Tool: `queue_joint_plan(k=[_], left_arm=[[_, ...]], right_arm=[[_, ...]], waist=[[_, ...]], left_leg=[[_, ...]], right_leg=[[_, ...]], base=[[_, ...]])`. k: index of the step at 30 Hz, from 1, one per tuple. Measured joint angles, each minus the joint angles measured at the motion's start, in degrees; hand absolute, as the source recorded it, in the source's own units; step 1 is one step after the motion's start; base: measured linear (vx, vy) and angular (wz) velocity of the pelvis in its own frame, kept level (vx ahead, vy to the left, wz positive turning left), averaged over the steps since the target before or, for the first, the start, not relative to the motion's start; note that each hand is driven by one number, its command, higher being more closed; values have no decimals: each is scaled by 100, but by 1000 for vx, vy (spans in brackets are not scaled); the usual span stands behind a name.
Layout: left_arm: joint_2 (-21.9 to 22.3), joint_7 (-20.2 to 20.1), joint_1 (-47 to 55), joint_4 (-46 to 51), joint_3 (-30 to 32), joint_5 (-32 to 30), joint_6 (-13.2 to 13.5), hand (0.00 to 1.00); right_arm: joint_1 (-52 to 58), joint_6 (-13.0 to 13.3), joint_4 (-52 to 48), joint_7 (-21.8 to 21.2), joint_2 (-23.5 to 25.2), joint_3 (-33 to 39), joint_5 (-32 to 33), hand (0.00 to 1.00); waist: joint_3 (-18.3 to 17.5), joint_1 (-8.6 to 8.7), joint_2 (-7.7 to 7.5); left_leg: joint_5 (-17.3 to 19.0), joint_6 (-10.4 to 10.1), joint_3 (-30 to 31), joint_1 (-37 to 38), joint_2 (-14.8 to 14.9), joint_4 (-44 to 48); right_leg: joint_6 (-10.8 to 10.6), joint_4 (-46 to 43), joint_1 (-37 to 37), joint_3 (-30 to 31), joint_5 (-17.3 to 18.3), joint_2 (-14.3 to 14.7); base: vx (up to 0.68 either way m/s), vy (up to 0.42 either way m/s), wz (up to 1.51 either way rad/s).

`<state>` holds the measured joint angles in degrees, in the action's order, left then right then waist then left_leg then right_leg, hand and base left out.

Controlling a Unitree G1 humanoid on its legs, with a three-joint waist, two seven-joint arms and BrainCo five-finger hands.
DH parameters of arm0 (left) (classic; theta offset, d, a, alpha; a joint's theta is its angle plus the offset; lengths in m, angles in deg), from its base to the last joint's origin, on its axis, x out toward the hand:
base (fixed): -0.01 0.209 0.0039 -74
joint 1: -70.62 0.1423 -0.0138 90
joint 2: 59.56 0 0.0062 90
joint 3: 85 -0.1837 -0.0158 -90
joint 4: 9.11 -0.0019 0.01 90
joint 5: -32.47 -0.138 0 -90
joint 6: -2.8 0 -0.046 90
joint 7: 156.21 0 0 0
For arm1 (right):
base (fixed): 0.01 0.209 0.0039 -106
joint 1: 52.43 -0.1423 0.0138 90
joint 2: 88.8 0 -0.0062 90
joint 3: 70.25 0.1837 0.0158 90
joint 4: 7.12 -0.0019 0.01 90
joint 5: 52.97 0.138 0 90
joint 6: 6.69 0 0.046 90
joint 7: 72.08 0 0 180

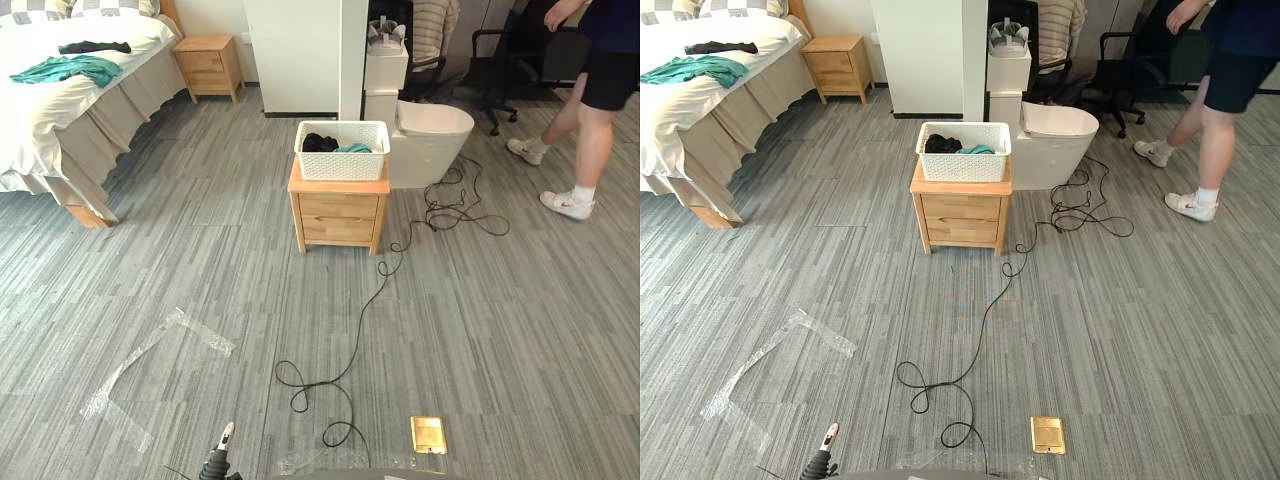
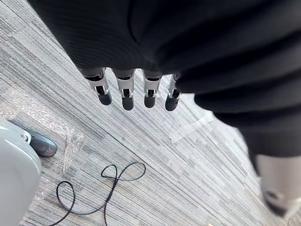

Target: Pick up the laundry basket with both hands and put the clothes into the washing machine.

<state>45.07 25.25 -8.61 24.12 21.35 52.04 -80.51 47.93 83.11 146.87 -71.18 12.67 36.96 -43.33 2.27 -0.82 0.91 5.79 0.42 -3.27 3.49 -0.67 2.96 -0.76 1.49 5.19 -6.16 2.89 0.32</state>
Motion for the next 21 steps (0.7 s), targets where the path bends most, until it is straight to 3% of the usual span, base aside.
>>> queue_joint_plan(k=[9, 21], left_arm=[[72, -15, -75, -2, -8, 4, 0, 0], [134, -15, -26, -33, -9, 7, 0, 0]], right_arm=[[-237, 14, 17, -1, 36, 35, -1, 0], [-249, 16, 20, 5, 75, 211, -4, 0]], waist=[[42, -7, -1], [97, -7, 17]], left_leg=[[4, -7, 9, 183, -26, -109], [0, -5, 10, 331, -38, -241]], right_leg=[[-267, 58, 187, -83, 83, -41], [-263, 61, 249, -149, 82, -53]], base=[[22, 2, 3], [-32, -3, 2]])
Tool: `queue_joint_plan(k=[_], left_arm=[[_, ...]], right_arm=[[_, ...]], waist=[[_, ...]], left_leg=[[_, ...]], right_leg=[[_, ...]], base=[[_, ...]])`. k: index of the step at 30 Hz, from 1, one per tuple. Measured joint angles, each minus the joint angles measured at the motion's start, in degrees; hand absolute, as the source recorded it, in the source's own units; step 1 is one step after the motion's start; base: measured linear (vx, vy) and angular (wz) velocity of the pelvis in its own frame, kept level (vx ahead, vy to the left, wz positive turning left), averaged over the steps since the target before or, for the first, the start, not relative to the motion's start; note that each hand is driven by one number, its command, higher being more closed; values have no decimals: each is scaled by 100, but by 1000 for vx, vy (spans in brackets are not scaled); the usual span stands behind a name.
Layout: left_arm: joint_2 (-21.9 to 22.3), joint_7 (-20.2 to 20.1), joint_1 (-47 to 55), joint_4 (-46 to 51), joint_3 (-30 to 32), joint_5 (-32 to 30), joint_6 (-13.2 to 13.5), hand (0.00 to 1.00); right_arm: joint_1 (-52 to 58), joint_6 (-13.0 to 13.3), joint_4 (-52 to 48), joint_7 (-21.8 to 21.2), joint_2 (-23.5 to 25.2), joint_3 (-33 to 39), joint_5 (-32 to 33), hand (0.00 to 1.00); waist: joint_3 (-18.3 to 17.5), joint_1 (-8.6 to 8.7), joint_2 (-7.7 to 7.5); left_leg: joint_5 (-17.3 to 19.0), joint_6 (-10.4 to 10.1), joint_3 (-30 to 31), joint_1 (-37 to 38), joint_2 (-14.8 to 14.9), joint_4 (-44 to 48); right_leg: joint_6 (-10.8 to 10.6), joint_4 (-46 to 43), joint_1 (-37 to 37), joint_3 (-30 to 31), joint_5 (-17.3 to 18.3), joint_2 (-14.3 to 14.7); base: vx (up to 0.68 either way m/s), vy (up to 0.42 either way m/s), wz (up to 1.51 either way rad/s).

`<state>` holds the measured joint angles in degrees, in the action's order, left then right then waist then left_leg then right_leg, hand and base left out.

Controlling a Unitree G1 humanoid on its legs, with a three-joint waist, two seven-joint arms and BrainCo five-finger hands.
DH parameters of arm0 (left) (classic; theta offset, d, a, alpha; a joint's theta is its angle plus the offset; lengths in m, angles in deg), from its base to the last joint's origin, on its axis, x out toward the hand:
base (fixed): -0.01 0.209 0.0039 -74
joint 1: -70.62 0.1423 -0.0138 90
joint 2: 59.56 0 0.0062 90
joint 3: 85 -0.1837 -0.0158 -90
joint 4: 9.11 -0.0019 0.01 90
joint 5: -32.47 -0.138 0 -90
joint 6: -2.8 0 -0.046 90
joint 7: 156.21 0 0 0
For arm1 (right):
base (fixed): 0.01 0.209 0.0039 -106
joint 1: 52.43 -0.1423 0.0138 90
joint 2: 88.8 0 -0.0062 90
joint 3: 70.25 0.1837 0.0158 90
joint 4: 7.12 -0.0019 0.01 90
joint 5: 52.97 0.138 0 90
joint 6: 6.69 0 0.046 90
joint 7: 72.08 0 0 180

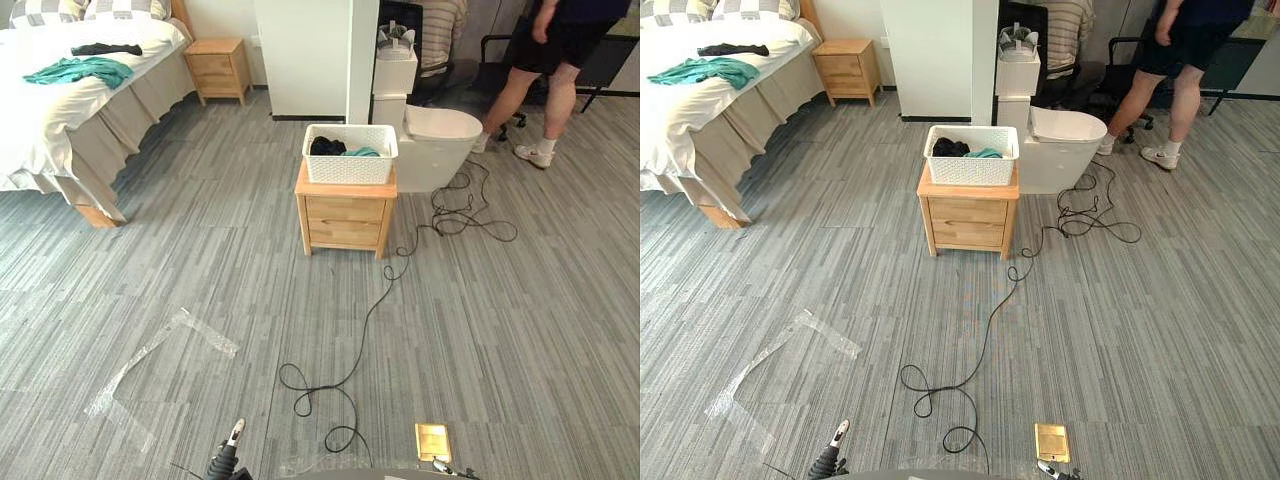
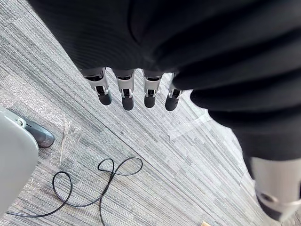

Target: Pick up the laundry basket with both hands and put the clothes into the washing machine.

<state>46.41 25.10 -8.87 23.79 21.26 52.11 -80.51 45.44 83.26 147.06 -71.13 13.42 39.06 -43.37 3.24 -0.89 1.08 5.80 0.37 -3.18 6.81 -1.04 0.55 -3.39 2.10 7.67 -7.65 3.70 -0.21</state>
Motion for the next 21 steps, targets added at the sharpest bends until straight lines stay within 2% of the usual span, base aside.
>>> queue_joint_plan(k=[10, 12, 14, 15, 16, 17, 18, 20, 21], left_arm=[[-47, 2, -46, -156, -40, 98, 11, 0], [-108, 2, -152, -145, -38, 135, 15, 0], [-100, 1, -217, -142, -42, 225, 14, 0], [-62, -3, -227, -127, -70, 226, 12, 0], [-58, -3, -231, -124, -102, 227, 9, 0], [-58, -7, -256, -93, -123, 227, 0, 0], [-85, -13, -243, -80, -170, 225, -9, 0], [-225, -14, -188, -76, -230, 219, -25, 0], [-250, -13, -176, -76, -238, 219, -30, 0]], right_arm=[[-85, -7, 98, 2, 8, 4, -3, 0], [-162, -8, 153, 5, 52, 53, 0, 0], [-207, -11, 151, 5, 38, 130, 2, 0], [-252, -11, 144, 5, 8, 296, 7, 0], [-267, -9, 122, 5, 0, 352, 10, 0], [-285, -13, 76, 5, 5, 461, 70, 0], [-257, -16, -33, 1, -26, 508, 164, 0], [-233, -17, -120, 1, 39, 503, 215, 0], [-196, -18, -110, 1, 56, 505, 227, 0]], waist=[[59, 4, -71], [169, 3, -165], [246, -1, -118], [313, -2, -1], [345, -5, 32], [442, -2, 59], [548, -20, 100], [641, 8, -12], [667, 10, -41]], left_leg=[[-12, -21, 7, -19, -17, -39], [149, -50, 16, -340, -52, 503], [346, -1, 27, -572, -37, 905], [673, 153, 5, -742, 7, 1228], [815, 225, -2, -819, 5, 1348], [978, 289, -40, -859, -8, 1508], [1064, 318, -113, -851, -30, 1563], [1171, 340, -161, -645, -66, 1572], [1199, 359, -160, -512, -65, 1533]], right_leg=[[3, 10, -5, -40, -2, -11], [4, -17, -59, -95, -3, -76], [3, -72, -108, -159, -1, -79], [25, -397, -288, -172, 203, -62], [42, -742, -450, -168, 392, -92], [-141, -1667, -826, -158, 758, -216], [-29, -3070, -1516, -200, 942, -398], [-7, -4817, -2320, -236, 977, -668], [-30, -5055, -2426, -296, 1009, -744]], base=[[0, 0, 0], [-1, 0, 11], [-27, 25, 12], [-47, 66, 3], [-62, 103, -5], [-83, 95, -19], [-73, 98, -21], [56, 69, -13], [211, 53, -8]])
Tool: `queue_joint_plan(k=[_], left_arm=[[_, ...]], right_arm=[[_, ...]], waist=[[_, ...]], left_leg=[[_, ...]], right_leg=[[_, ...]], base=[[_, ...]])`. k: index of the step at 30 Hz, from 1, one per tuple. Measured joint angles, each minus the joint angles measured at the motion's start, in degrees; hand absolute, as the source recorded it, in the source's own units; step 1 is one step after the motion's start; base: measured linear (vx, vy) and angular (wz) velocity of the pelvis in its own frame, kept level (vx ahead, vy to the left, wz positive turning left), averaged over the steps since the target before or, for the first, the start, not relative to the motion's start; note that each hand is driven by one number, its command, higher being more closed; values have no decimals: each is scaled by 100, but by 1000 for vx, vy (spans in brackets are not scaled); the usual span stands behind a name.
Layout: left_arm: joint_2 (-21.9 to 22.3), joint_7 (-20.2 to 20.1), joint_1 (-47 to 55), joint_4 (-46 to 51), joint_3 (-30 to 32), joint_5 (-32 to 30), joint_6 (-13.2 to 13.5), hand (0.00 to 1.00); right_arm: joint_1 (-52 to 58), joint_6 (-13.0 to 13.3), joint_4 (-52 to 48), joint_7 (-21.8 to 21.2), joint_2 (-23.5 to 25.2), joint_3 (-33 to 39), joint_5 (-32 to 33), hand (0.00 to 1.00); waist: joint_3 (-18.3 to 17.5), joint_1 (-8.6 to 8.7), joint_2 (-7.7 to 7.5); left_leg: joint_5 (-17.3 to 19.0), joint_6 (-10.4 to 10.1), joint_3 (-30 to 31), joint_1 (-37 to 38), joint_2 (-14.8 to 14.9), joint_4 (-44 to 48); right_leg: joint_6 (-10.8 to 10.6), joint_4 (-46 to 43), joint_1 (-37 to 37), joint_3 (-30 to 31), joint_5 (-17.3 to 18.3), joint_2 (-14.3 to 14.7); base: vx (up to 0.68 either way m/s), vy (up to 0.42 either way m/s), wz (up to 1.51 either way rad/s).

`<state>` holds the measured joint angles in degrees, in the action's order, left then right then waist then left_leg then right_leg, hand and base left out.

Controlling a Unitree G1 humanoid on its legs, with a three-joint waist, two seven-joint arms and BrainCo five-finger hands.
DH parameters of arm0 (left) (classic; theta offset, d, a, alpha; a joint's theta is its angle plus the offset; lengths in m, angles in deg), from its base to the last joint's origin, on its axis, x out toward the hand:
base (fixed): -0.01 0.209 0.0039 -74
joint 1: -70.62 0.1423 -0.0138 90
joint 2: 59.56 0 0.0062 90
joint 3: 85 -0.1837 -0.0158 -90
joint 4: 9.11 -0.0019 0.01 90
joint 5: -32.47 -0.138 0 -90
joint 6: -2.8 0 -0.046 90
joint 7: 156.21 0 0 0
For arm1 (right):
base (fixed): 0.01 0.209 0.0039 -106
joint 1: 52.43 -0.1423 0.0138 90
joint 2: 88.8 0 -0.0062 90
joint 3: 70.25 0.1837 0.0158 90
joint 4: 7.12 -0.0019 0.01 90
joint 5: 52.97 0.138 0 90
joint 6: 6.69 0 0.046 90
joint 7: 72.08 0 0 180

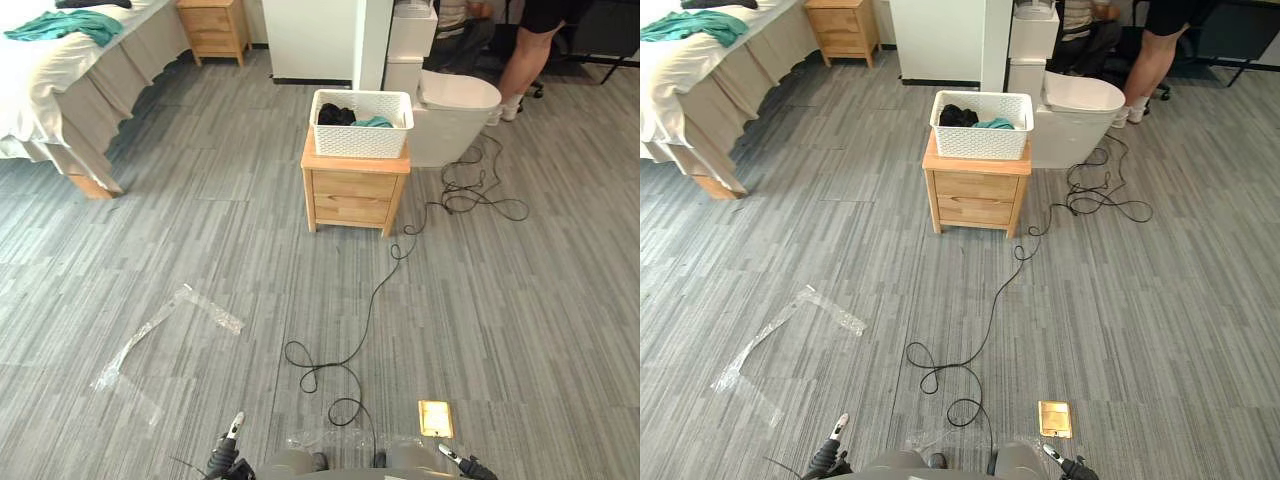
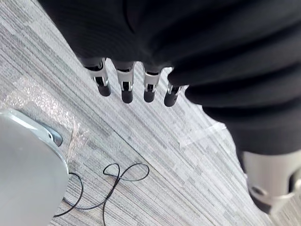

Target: Pick up the laundry basket with both hands and put the clothes into the washing machine.

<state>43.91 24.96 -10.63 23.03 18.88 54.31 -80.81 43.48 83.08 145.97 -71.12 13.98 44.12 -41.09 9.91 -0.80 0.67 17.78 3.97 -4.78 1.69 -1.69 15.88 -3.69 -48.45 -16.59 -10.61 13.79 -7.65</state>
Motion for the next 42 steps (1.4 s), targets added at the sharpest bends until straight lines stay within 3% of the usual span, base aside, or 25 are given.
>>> queue_joint_plan(k=[2, 4, 6, 8, 9, 10, 11, 13, 14, 15, 16, 17, 19, 21, 23, 26, 29, 31, 32, 33, 35, 36, 38, 39, 42], left_arm=[[-53, 2, 4, 0, 18, -13, -10, 0], [-48, 4, -125, -1, 20, -15, -26, 0], [-32, 5, -271, -3, 26, -14, -24, 0], [10, 4, -295, 0, 201, -12, -18, 0], [61, 11, -291, -1, 328, -14, -18, 0], [147, 16, -303, 2, 531, -13, -14, 0], [277, 7, -298, 61, 678, -13, -3, 0], [383, 7, -299, 110, 879, -9, 13, 0], [405, 9, -288, 123, 1085, 3, 13, 0], [384, 8, -276, 137, 1090, 4, 12, 0], [328, 7, -253, 179, 1076, 26, 11, 0], [293, 7, -248, 207, 1041, 30, 10, 0], [286, 3, -152, 390, 961, 47, 13, 0], [284, -2, -109, 445, 875, 72, 19, 0], [253, 5, -95, 432, 879, 74, 20, 0], [244, 10, -122, 433, 874, 92, 20, 0], [203, 36, -101, 460, 879, 221, 21, 0], [115, 133, 13, 671, 868, 335, 19, 0], [116, 170, 16, 909, 862, 485, 22, 0], [124, 180, -6, 1264, 809, 586, 24, 0], [124, 220, 20, 1670, 667, 818, 47, 0], [121, 250, 17, 1858, 642, 905, 64, 0], [78, 278, 17, 2208, 612, 912, 73, 0], [-35, 308, 16, 2524, 527, 912, 88, 0], [-225, 433, 42, 3288, 445, 900, 192, 0]], right_arm=[[90, 2, 80, 10, 60, 58, 69, 0], [70, 7, 75, -1, 33, 51, 110, 0], [63, -7, 82, 1, -3, 55, 111, 0], [135, -21, 86, 3, 53, 205, 113, 0], [170, -23, 90, 5, 112, 327, 122, 0], [156, -18, 82, -2, 123, 497, 154, 0], [134, -9, 75, -3, 144, 621, 153, 0], [115, 4, 63, -4, 102, 758, 154, 0], [91, -19, 54, 7, 122, 782, 151, 0], [80, -26, 84, 8, 89, 733, 149, 0], [56, -21, 82, 16, 39, 570, 148, 0], [16, -17, 80, 16, 19, 471, 148, 0], [-170, 0, 65, 18, -65, 369, 145, 0], [-414, 14, -12, 23, -230, 370, 148, 0], [-451, 12, -124, 35, -275, 381, 158, 0], [-382, 83, -679, 97, -225, 374, 382, 0], [-285, 244, -1229, 296, -161, 207, 633, 0], [-261, 263, -1473, 402, -13, 90, 759, 0], [-239, 266, -1561, 417, 88, 35, 841, 0], [-260, 259, -1690, 417, 200, 34, 857, 0], [-247, 266, -1936, 438, 250, 37, 996, 0], [-220, 268, -2133, 448, 246, 38, 1015, 0], [-196, 267, -2553, 517, 244, -28, 1002, 0], [-192, 266, -2817, 546, 239, -161, 1002, 0], [-186, 282, -3479, 629, 234, -498, 923, 0]], waist=[[25, 17, -31], [33, 65, 26], [91, 142, 121], [95, 219, 90], [90, 234, 70], [45, 267, 117], [1, 262, 212], [33, 283, 293], [95, 253, 345], [131, 195, 359], [177, 76, 308], [207, -21, 222], [192, -41, 133], [219, -35, 193], [241, -62, 210], [254, -123, 166], [250, -181, 152], [123, -205, -55], [80, -228, -163], [56, -371, -270], [20, -429, -333], [-4, -407, -375], [-2, -278, -357], [7, -241, -340], [-1, -142, -278]], left_leg=[[3, -67, 13, 473, 61, -266], [45, -145, 48, 652, 211, -407], [72, -286, 148, 866, 425, -652], [164, -605, 309, 1199, 560, -775], [249, -754, 374, 1327, 619, -648], [276, -822, 542, 1275, 786, -206], [80, -1082, 610, 922, 941, 594], [-625, -811, 619, 318, 1082, 2027], [-1814, -717, 575, -350, 1408, 3616], [-1808, -660, 467, -578, 1603, 4267], [-1585, -362, 137, -923, 1908, 5217], [-1430, -333, -51, -1145, 1964, 5525], [-1251, -354, -299, -1646, 1959, 5506], [-1046, -612, -440, -2148, 1900, 4784], [-985, -676, -638, -2211, 1790, 3856], [-1022, -702, -557, -2201, 1325, 1410], [-1487, -840, 5, -2183, 1016, -269], [-2060, -718, -80, -2259, 796, 6], [-1922, -556, -141, -2458, 758, 370], [-1529, -472, -225, -2623, 712, 852], [-1041, -319, -350, -2528, 554, 1294], [-785, -208, -482, -2270, 387, 1315], [-562, -116, -521, -1815, 181, 1181], [-501, -64, -533, -1481, 148, 1046], [-501, -31, -550, -579, 159, 364]], right_leg=[[-51, 377, -179, -356, 117, -181], [-78, 1363, -406, -413, 47, -65], [-74, 2627, -580, -364, -518, 127], [-38, 3594, -577, -164, -1256, 236], [133, 3453, -578, -64, -1714, 243], [477, 2964, -633, -82, -1921, 301], [581, 2634, -656, -205, -1551, 369], [712, 2522, -414, -342, -1169, 480], [870, 2715, 156, -454, -925, 689], [929, 2868, 433, -454, -886, 811], [979, 3184, 969, -353, -854, 992], [984, 3405, 1279, -299, -851, 1007], [984, 3864, 1790, -174, -847, 991], [947, 4248, 2183, -57, -826, 1006], [841, 4403, 2457, -40, -760, 948], [557, 4488, 2897, -168, -425, 714], [197, 4360, 3241, -199, 82, 529], [28, 4201, 3275, -139, 304, 274], [26, 4099, 3204, -53, 304, 177], [18, 3817, 3069, 154, 300, 41], [-20, 2815, 2799, 386, 278, -243], [-186, 1603, 2343, 501, 22, -483], [-167, -228, 1621, 665, -794, -740], [-148, -1148, 1129, 657, -765, -759], [56, -1424, 478, -38, -411, -723]], base=[[328, 29, -6], [452, -35, 14], [443, -100, 30], [545, -199, 41], [680, -307, 49], [684, -351, 37], [715, -394, 28], [612, -360, 22], [497, -281, 17], [687, -369, -13], [528, -279, -43], [563, -300, -49], [387, -178, -29], [462, -71, -25], [374, 40, -6], [409, 145, 18], [405, 260, 16], [448, 301, 9], [559, 341, -1], [472, 278, -11], [482, 305, -15], [474, 321, -2], [447, 291, 11], [435, 243, 6], [511, 170, -8]])
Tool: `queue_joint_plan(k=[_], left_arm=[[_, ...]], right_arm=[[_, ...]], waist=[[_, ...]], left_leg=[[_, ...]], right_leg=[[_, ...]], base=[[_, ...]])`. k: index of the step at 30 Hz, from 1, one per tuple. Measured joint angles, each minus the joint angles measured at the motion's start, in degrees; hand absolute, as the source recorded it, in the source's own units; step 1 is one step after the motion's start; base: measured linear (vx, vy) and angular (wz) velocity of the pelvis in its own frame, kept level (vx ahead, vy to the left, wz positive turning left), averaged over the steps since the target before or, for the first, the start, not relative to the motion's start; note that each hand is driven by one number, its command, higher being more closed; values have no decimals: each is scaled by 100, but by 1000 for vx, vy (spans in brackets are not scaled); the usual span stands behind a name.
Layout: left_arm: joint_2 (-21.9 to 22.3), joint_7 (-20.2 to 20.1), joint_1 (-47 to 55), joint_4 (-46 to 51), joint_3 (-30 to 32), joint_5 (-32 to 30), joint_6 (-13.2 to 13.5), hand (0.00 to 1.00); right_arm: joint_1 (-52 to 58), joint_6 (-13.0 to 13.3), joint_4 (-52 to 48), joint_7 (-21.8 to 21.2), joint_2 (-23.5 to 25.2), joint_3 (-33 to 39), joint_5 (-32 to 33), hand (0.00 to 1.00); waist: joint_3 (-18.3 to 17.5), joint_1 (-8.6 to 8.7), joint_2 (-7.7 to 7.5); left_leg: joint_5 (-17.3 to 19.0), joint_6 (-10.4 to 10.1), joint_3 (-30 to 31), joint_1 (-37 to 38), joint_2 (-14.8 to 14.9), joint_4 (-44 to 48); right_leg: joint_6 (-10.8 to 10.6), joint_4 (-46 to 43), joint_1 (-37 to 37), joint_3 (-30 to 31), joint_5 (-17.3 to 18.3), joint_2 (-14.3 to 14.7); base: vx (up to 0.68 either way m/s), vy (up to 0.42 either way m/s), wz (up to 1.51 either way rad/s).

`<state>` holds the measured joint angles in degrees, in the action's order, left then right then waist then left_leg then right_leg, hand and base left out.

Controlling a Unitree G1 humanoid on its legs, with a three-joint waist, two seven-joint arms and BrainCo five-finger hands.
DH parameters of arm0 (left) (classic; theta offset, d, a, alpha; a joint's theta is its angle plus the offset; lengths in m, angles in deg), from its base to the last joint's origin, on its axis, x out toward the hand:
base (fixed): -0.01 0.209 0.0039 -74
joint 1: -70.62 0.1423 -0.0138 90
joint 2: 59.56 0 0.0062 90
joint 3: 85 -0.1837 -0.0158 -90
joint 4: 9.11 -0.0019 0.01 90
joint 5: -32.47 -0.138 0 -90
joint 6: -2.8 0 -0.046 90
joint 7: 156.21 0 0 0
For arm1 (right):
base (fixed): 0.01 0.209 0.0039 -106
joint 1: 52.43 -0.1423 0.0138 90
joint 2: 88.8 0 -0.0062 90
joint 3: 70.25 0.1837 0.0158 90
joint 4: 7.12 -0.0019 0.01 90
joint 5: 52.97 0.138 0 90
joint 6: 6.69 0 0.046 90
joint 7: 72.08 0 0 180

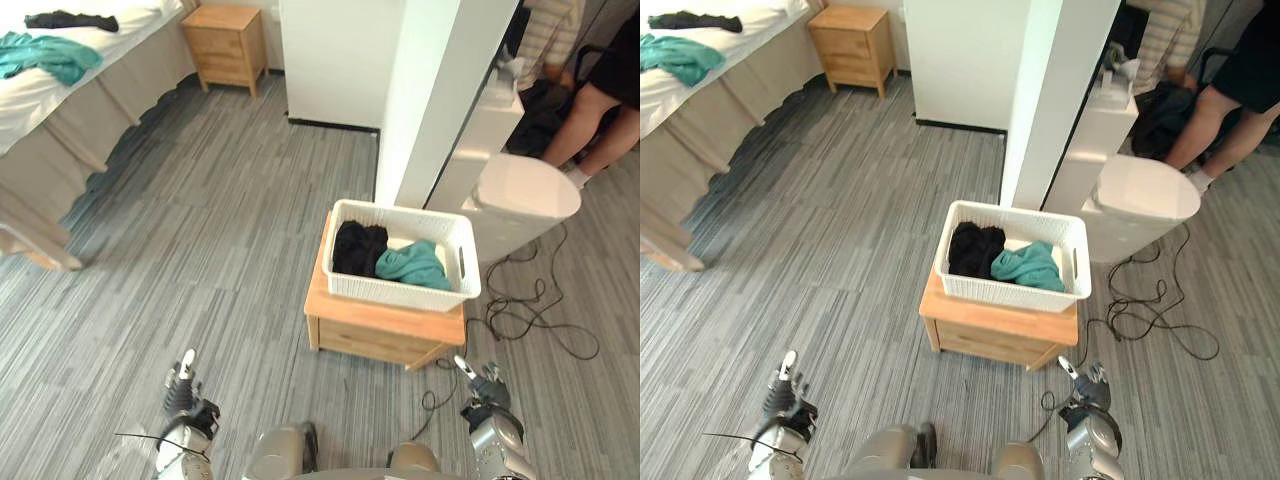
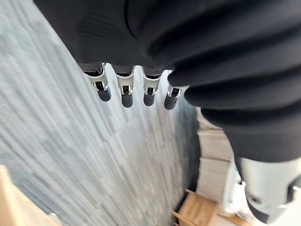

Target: Pick up the laundry basket with both hands and put the clothes into the washing machine.

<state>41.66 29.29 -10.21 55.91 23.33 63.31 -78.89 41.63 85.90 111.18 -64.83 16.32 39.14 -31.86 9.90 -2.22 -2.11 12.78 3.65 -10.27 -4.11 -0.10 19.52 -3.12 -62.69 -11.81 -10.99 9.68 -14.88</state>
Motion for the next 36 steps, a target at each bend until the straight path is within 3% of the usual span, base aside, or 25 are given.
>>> queue_joint_plan(k=[1, 2, 3, 5, 6, 8, 9, 10, 12, 16, 19, 20, 21, 22, 24, 25, 28, 30, 36], left_arm=[[-8, 14, -14, 101, 6, -5, 13, 0], [-1, 95, -59, 341, 9, -17, 47, 0], [31, 117, -87, 576, 11, -21, 90, 0], [141, 201, -143, 800, 7, -58, 101, 0], [207, 258, -123, 974, 10, -76, 101, 0], [224, 369, -60, 1235, 20, -166, 98, 0], [351, 423, -51, 1345, 19, -236, 82, 0], [409, 456, -20, 1414, -1, -252, 75, 0], [503, 466, -65, 1707, -4, -472, 52, 0], [358, 465, -716, 1783, -12, -744, -150, 0], [29, 458, -1056, 1714, -83, -1174, -451, 0], [-17, 453, -1247, 1683, -82, -1477, -600, 0], [-53, 456, -1402, 1623, -115, -1641, -648, 0], [-206, 474, -1713, 1435, -309, -1965, -741, 0], [-313, 496, -1901, 1279, -449, -2178, -819, 0], [-346, 519, -1981, 1263, -499, -2419, -862, 0], [-386, 702, -2404, 1256, -567, -2671, -1063, 0], [-503, 758, -2951, 1093, -676, -2718, -1110, 0], [-538, 955, -4237, 573, -799, -2805, -1316, 0]], right_arm=[[10, 3, -158, 16, 0, -12, -48, 0], [27, 32, -428, 33, -4, -11, -105, 0], [-5, 60, -616, 35, -13, -11, -110, 0], [-12, 89, -823, 70, -18, -8, -109, 0], [-17, 87, -971, 139, -9, -18, -124, 0], [49, 86, -1142, 196, -12, -13, -149, 0], [76, 88, -1208, 257, -153, 3, -151, 0], [79, 85, -1212, 270, -210, 10, -151, 0], [65, 66, -1468, 263, -378, 32, -168, 0], [-10, -9, -1546, 252, -588, 167, -373, 0], [-264, -103, -1543, 239, -727, 95, -393, 0], [-347, -150, -1540, 239, -818, 104, -485, 0], [-427, -174, -1536, 244, -882, 151, -558, 0], [-595, -179, -1504, 258, -961, 233, -602, 0], [-735, -190, -1327, 261, -1068, 264, -602, 0], [-840, -208, -1298, 262, -1069, 262, -609, 0], [-894, -316, -1680, 261, -787, 178, -791, 0], [-1135, -338, -1704, 273, -791, 161, -830, 0], [-1622, -443, -1877, 292, -879, 109, -818, 0]], waist=[[-19, 9, -9], [-3, 46, 77], [-33, 126, 38], [-21, 135, 192], [-71, 130, 154], [-222, 137, -10], [-276, 125, 162], [-328, 115, 267], [-472, 130, 470], [-478, 154, 489], [-385, 154, 460], [-210, 158, 365], [-144, 148, 382], [-1, 165, 372], [70, 154, 370], [133, 119, 480], [509, 119, 209], [729, 109, 135], [1159, 111, 158]], left_leg=[[-1, 0, 1, 123, 11, -70], [-1, -1, 13, 314, 25, -151], [14, -25, 21, 452, 73, -153], [135, -232, 20, 625, 227, -131], [224, -380, 0, 753, 324, -96], [424, -676, 13, 880, 321, -19], [653, -759, 136, 979, 462, 58], [659, -784, 167, 1021, 598, 32], [485, -1047, 253, 1093, 820, -208], [210, -1202, 557, 1100, 944, -319], [81, -1144, 633, 885, 1002, 453], [174, -1056, 826, 631, 1024, 1079], [392, -1072, 905, 376, 1004, 1329], [538, -1007, 903, -142, 972, 1288], [416, -943, 804, -333, 912, 730], [-50, -898, 686, -495, 936, 312], [-6, -818, 366, -955, 897, 625], [30, -760, 247, -1435, 911, 926], [45, -740, 20, -1842, 1012, 1144]], right_leg=[[10, 148, -82, -137, 115, 11], [32, 660, -214, -385, 316, 32], [49, 1299, -267, -584, 447, 64], [56, 2195, -294, -752, 455, 187], [51, 2935, -312, -774, 344, 274], [172, 3993, -297, -548, -569, 375], [175, 4050, -226, -461, -814, 536], [193, 4101, -168, -475, -789, 662], [314, 4274, -101, -550, -656, 896], [448, 4397, 69, -801, -565, 1038], [468, 4469, 342, -827, -475, 1075], [503, 4672, 589, -855, -453, 1052], [507, 4774, 663, -892, -453, 1039], [511, 4792, 646, -1004, -446, 953], [477, 4730, 540, -1041, -458, 880], [356, 4455, 272, -914, -330, 907], [311, 4006, -335, -633, -298, 728], [313, 3799, -835, -528, -378, 685], [323, 3743, -1308, -333, -538, 726]], base=[[385, 28, 0], [365, -30, 18], [420, -68, 24], [302, -81, 7], [337, -134, -4], [387, -185, 1], [284, -148, -6], [329, -210, -12], [293, -222, -11], [192, -173, 22], [78, -99, 17], [7, -30, 30], [-38, -5, 56], [-80, 17, 43], [-92, 70, 10], [-116, 119, -31], [-92, 99, -37], [-117, 93, -29], [-41, 42, -21]])
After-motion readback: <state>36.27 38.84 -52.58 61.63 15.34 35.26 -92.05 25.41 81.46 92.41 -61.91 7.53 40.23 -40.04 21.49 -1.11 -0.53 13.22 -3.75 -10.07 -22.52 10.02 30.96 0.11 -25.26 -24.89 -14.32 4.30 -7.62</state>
